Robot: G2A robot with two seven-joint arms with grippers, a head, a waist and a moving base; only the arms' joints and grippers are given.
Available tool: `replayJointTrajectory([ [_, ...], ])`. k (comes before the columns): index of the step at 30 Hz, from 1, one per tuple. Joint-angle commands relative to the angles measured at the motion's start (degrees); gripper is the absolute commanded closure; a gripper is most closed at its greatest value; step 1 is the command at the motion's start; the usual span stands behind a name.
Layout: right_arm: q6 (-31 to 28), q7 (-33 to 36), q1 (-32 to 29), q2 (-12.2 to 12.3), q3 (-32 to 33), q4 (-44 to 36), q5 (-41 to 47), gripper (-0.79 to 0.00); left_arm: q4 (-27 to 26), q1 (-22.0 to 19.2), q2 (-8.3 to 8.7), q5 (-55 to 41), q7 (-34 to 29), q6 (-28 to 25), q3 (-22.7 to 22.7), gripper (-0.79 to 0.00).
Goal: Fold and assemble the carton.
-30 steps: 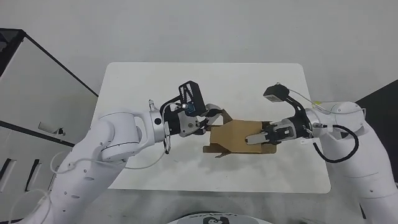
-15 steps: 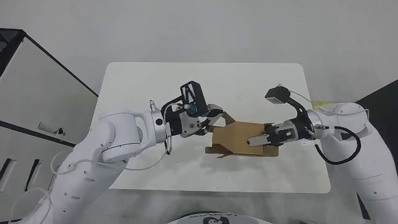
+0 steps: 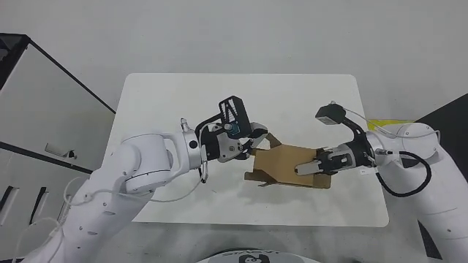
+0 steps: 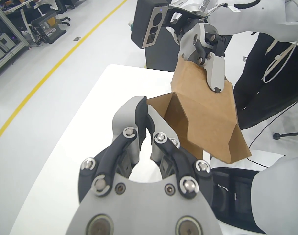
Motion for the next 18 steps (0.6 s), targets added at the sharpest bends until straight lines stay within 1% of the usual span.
replayJointTrajectory([
  [1, -0.57, -0.57, -0.54, 0.12, 0.88, 0.45, 0.63, 0.0, -0.5, 0.23, 0.15, -0.02, -0.89, 0.65, -1.04, 0.0],
  [5, -2.21, -2.21, -2.33, 0.17, 1.92, 1.06, 3.44, 0.0, -1.74, 1.3, 0.59, 0.06, -3.37, 0.99, -3.33, 0.0],
  [8, -2.43, -2.43, -2.65, 0.18, 1.99, 1.16, 3.73, 0.0, -2.64, 2.75, 0.83, -1.57, -4.48, 1.3, -4.37, 0.0],
  [18, -2.43, -2.43, -2.65, 0.18, 1.99, 1.16, 3.73, 0.0, -2.9, 2.95, 0.87, -1.95, -4.67, 0.99, -4.43, 0.0],
])
